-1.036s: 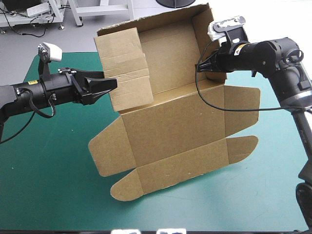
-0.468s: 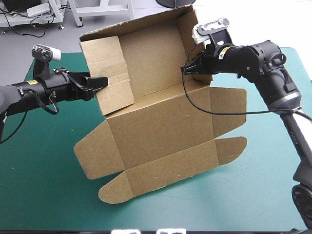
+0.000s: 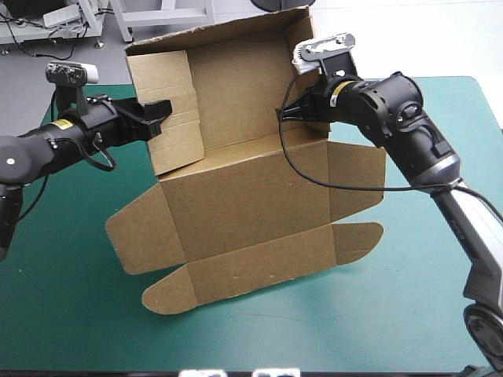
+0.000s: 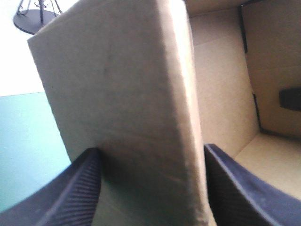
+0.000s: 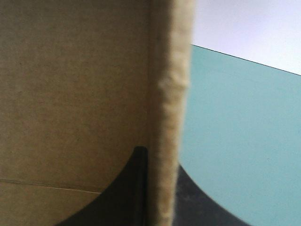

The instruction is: Fold the box

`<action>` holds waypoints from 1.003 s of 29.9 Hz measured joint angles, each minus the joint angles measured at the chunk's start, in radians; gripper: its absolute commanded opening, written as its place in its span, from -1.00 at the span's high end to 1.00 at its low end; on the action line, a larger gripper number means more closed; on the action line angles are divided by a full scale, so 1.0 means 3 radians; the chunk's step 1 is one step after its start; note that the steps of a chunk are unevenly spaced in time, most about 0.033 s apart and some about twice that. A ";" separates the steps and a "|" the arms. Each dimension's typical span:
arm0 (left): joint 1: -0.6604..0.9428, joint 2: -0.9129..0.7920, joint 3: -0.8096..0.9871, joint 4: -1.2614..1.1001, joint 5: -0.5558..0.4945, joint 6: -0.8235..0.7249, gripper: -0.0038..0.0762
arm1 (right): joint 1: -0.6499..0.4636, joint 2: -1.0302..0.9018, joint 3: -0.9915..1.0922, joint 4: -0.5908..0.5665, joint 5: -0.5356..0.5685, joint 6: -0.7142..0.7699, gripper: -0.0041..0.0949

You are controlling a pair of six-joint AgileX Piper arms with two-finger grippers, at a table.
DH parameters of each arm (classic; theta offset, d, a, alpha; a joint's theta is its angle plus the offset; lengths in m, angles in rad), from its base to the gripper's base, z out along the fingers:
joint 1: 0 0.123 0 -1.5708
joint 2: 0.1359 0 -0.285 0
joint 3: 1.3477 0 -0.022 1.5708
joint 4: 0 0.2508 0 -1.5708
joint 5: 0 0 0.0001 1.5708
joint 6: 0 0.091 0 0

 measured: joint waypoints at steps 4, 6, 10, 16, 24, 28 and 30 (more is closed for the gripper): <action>-0.0262 0.0009 0.0000 0.0691 -0.0268 -0.0501 -0.12 | 0.0153 0.0042 0.0000 -0.0362 -0.0071 0.0366 0.96; -0.0337 0.0027 0.0000 0.1068 -0.0329 -0.0806 -0.12 | 0.0226 0.0052 0.0000 -0.0502 -0.0117 0.0527 0.96; -0.0389 0.0102 0.0000 0.1483 -0.0443 -0.1173 -0.12 | 0.0334 0.0083 0.0000 -0.0711 -0.0170 0.0726 0.96; -0.0389 0.0220 0.0000 0.1613 -0.0612 -0.1360 0.17 | 0.0354 0.0174 0.0003 -0.0753 -0.0182 0.0804 0.96; -0.0389 0.0403 0.0000 0.1759 -0.0648 -0.1444 0.87 | 0.0348 0.0192 0.0006 -0.0800 -0.0026 0.0718 0.97; -0.0389 0.0463 0.0000 0.1795 -0.0652 -0.1468 0.92 | 0.0347 0.0209 0.0006 -0.0804 0.0049 0.0679 0.97; -0.0396 0.0474 0.0000 0.1828 -0.0634 -0.1466 0.92 | 0.0340 0.0222 0.0006 -0.0753 0.0089 0.0609 0.97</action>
